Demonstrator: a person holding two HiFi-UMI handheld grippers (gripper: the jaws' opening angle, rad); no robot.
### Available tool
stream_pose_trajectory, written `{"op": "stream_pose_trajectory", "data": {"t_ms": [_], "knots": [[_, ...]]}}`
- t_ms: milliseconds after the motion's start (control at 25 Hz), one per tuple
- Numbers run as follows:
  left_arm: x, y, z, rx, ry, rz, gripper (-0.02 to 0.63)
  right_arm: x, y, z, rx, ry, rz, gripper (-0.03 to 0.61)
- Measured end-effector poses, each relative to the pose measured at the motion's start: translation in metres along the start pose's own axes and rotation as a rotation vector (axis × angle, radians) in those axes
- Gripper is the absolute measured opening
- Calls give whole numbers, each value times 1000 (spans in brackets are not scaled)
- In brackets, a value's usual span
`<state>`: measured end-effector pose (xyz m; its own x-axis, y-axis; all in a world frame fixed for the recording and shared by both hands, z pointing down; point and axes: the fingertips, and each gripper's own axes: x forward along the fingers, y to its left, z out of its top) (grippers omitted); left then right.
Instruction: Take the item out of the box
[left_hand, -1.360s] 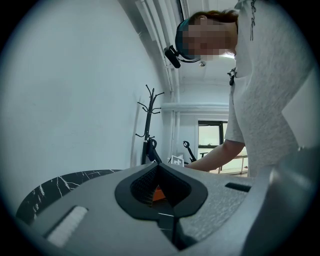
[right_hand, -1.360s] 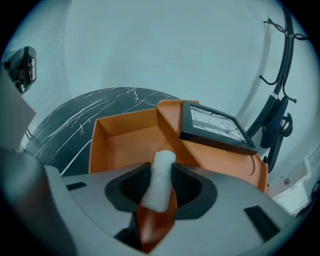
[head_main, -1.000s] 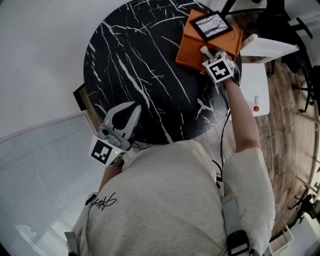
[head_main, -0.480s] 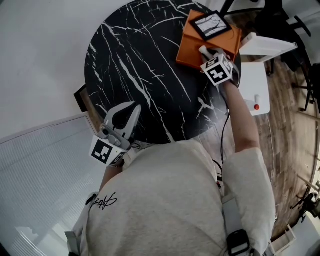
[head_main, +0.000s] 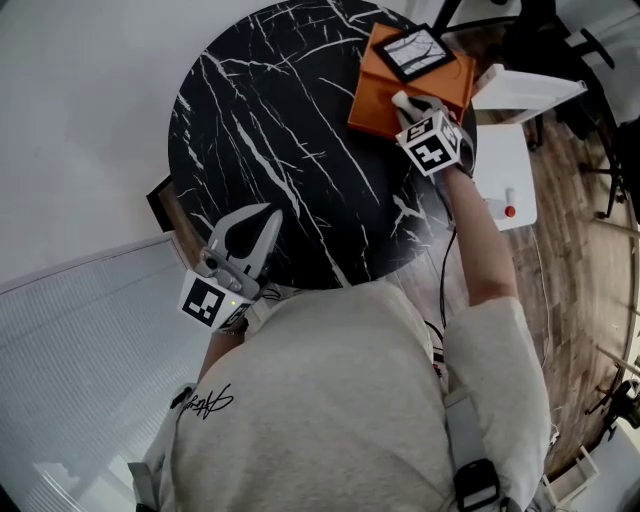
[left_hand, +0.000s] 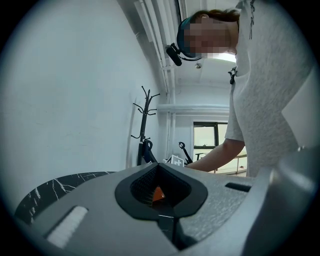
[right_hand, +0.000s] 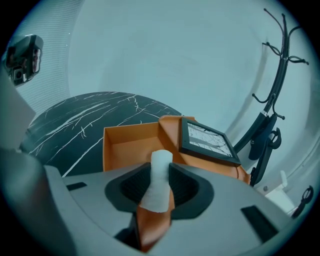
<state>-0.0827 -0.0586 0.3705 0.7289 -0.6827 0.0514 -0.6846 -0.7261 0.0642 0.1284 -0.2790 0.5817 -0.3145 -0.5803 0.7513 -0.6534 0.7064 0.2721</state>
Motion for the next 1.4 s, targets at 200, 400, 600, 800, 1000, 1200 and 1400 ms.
{"op": "stream_pose_trajectory", "data": {"t_ms": [200, 400, 600, 800, 1000, 1200, 1400], "knots": [[1, 0, 3, 1, -4, -11, 0, -2, 3, 3, -28, -16, -6, 112], [0, -1, 2, 11, -13, -26, 0, -11, 8, 10, -33, -38, -11, 112], [2, -2, 6, 12, -21, -38, 0, -22, 13, 18, -34, -64, -14, 112], [4, -6, 8, 17, -29, -58, 0, -32, 17, 24, -35, -84, -19, 112], [5, -10, 10, 20, -34, -76, 0, -47, 23, 31, -40, -106, -27, 112], [8, -12, 9, 21, -34, -91, 0, -61, 29, 40, -44, -138, -30, 112], [13, -15, 11, 21, -40, -112, 0, -76, 33, 49, -45, -169, -35, 112]]}}
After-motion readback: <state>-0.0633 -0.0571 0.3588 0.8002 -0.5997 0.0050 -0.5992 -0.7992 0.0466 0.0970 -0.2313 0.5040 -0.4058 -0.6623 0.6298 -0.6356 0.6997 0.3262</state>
